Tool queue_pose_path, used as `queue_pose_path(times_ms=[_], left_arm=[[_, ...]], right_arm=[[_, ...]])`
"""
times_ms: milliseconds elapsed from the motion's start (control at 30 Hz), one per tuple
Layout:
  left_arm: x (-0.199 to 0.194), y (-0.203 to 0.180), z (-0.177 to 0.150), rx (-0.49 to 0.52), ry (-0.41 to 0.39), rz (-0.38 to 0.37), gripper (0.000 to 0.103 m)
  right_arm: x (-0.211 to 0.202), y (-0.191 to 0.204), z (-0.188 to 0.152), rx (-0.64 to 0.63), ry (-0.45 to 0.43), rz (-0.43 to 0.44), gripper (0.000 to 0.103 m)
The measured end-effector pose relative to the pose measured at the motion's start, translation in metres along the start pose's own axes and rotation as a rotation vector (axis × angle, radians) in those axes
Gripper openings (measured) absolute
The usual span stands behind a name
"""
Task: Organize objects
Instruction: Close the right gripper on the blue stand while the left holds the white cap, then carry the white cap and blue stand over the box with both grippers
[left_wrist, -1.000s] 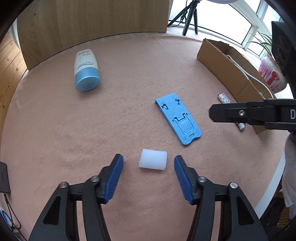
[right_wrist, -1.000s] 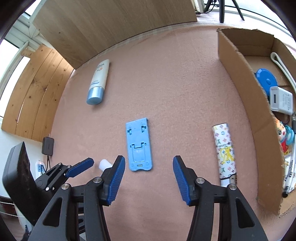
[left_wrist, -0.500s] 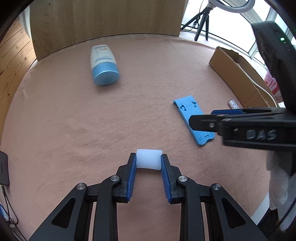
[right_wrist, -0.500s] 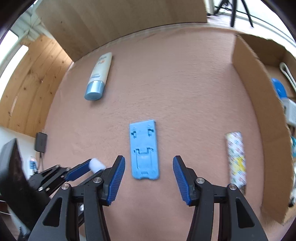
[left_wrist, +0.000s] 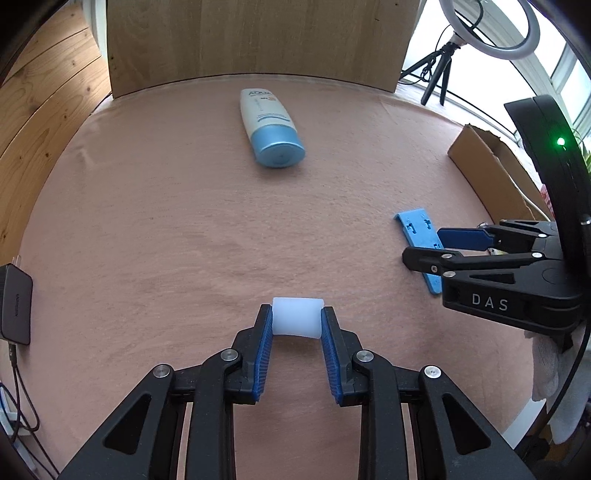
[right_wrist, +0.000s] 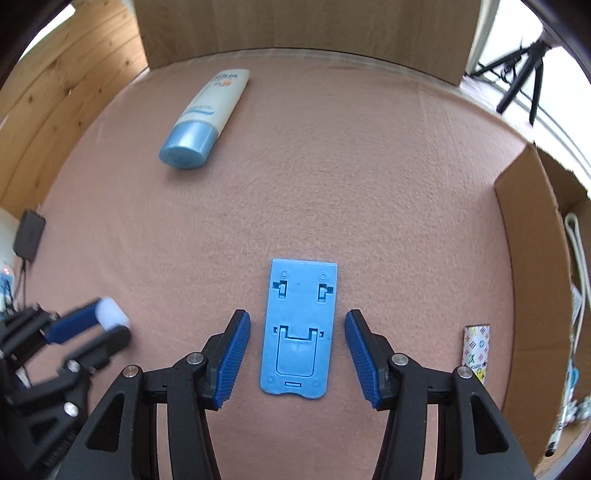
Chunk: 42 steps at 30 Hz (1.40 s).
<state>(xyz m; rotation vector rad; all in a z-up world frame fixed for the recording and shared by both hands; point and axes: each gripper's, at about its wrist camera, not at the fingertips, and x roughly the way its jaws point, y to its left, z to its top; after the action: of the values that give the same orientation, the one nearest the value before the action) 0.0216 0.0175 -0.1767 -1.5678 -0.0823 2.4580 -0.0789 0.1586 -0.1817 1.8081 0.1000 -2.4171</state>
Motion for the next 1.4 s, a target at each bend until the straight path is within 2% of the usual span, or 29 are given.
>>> queue_pose_path(times_ms=[100, 367, 600, 967, 1133, 1400], left_arm=[[0.0, 0.002, 0.001, -0.002, -0.003, 0.004, 0.028], [-0.015, -0.01, 0.005, 0.012, -0.031, 0.01, 0.028], [-0.037, -0.033, 0.026, 0.056, -0.085, -0.01, 0.028], [-0.056, -0.108, 0.063, 0.17, -0.156, -0.086, 0.028], [-0.049, -0.147, 0.079, 0.21, -0.158, -0.132, 0.028], [-0.034, -0.202, 0.105, 0.266, -0.161, -0.185, 0.028]], right_arm=[[-0.002, 0.003, -0.002, -0.026, -0.008, -0.006, 0.034], [-0.008, -0.006, -0.007, -0.006, -0.011, 0.032, 0.034], [-0.039, -0.017, -0.023, 0.033, -0.072, 0.066, 0.034], [-0.107, -0.074, -0.044, 0.176, -0.208, 0.082, 0.034], [-0.126, -0.108, -0.057, 0.242, -0.25, 0.041, 0.034], [-0.141, -0.161, -0.083, 0.34, -0.269, -0.007, 0.034]])
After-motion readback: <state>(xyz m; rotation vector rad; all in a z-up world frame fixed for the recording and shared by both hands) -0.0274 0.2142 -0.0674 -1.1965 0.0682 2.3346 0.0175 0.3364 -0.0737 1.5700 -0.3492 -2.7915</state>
